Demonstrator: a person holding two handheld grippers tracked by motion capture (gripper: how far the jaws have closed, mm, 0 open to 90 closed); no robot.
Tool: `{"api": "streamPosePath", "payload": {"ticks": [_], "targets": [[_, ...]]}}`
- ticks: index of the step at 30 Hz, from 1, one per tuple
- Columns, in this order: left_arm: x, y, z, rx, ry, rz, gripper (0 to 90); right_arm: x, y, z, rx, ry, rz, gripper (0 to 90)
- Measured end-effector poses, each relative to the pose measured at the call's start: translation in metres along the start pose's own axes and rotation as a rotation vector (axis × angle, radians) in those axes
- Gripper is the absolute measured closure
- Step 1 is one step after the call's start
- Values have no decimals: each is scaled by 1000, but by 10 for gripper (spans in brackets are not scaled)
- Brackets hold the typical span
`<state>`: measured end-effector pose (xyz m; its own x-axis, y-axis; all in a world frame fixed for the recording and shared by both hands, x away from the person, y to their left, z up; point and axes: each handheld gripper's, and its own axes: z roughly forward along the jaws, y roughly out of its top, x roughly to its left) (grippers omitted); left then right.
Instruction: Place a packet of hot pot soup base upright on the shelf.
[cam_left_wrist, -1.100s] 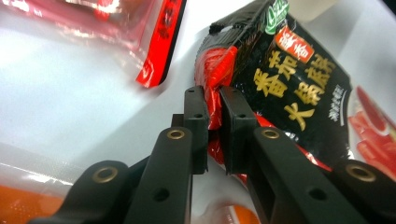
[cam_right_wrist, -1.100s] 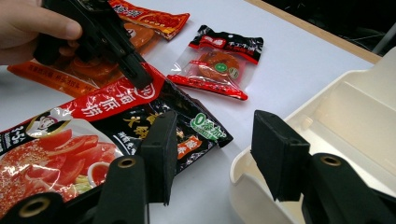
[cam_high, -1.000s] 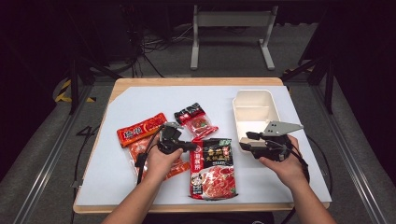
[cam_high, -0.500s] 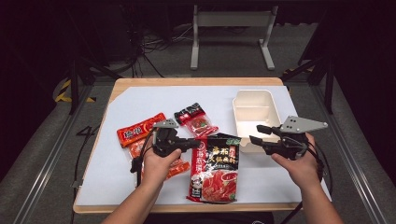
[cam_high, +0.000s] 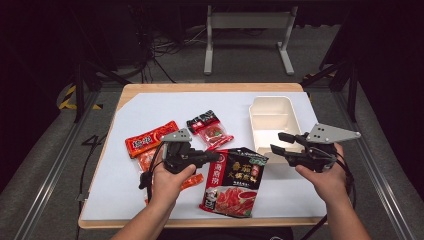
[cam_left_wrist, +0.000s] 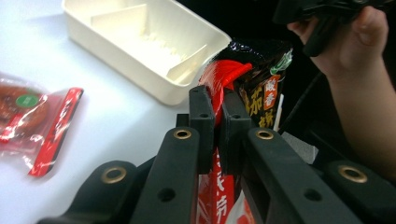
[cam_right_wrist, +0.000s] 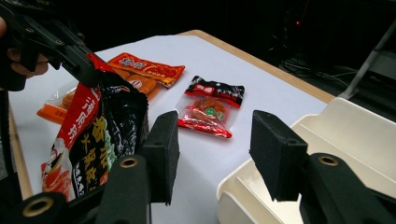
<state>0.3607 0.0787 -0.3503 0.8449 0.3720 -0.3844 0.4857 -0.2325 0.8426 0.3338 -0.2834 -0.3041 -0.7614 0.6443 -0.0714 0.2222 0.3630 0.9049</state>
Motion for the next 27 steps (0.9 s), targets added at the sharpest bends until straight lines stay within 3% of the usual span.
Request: {"api": "streamPosePath", "payload": {"ticks": [8,16,20,23,27], "targets": [[-22,6,-10,-34,26,97,864,4,4,-4,-10,4,-15,525],[-24,8,-17,-74,90,123,864,2,4,-5,-26,17,4,521],[-25,8,-21,-104,108,122,864,5,6,-4,-34,45,8,523],[-29,8,-26,-149,134,155,864,10,8,-2,-45,103,13,552],[-30,9,-30,-168,156,160,864,11,9,-1,-52,120,22,552]]}}
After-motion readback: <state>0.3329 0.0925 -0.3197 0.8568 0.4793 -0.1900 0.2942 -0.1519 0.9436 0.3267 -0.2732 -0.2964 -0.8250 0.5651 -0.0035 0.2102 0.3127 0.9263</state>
